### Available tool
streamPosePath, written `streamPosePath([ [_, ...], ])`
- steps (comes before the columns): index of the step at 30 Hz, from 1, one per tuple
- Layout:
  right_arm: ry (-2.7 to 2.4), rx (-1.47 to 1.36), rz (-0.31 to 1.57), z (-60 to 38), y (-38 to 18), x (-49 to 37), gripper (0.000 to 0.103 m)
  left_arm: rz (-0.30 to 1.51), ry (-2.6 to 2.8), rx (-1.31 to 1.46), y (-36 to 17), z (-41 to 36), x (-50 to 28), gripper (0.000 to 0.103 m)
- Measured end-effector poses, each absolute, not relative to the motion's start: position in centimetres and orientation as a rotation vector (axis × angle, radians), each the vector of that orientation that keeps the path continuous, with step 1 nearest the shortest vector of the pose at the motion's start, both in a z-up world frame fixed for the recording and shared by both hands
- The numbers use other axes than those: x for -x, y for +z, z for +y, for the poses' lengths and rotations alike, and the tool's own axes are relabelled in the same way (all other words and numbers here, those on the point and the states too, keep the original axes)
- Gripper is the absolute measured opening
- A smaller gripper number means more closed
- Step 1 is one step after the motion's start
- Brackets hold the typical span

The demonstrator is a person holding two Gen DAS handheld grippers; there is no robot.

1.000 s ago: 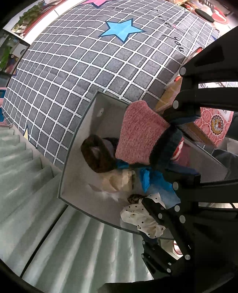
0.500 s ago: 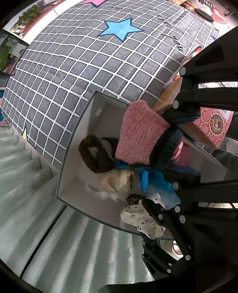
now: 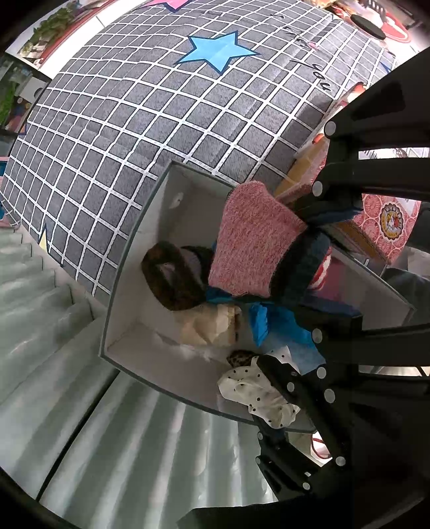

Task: Organize soft objects
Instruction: 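Lower the scrunchie and pink knit item into the white box with both tools, then open both tools to release the scrunchie and pink knit item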

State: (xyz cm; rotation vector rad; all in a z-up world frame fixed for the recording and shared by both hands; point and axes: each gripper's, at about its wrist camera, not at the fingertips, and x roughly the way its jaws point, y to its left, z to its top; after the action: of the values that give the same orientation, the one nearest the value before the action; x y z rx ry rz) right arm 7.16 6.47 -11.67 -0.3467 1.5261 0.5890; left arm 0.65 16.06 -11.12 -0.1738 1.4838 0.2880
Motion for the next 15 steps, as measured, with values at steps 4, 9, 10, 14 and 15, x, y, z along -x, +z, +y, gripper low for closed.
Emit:
streamPosePath([
  [4,0.589,0.346,1.529,6.55,-11.76,-7.18,0.039,1.486,0.289,0.173,-11.11,16.1,-0.63,0.038],
  [9,0.59,0.346,1.528,6.53,-11.76,-7.18,0.039,1.49,0.291,0.173,-11.19,16.13,-0.71,0.038],
  [10,0.589,0.347,1.527,6.51,-11.77,-7.17,0.039,1.49,0.29,0.173,-11.19,16.14,-0.72,0.038],
  [14,0.589,0.343,1.524,6.51,-11.75,-7.23,0.039,1.482,0.283,0.182,-11.12,16.15,-0.67,0.041],
  [15,0.592,0.338,1.521,6.5,-11.69,-7.22,0.04,1.472,0.276,0.189,-11.02,16.15,-0.54,0.046],
])
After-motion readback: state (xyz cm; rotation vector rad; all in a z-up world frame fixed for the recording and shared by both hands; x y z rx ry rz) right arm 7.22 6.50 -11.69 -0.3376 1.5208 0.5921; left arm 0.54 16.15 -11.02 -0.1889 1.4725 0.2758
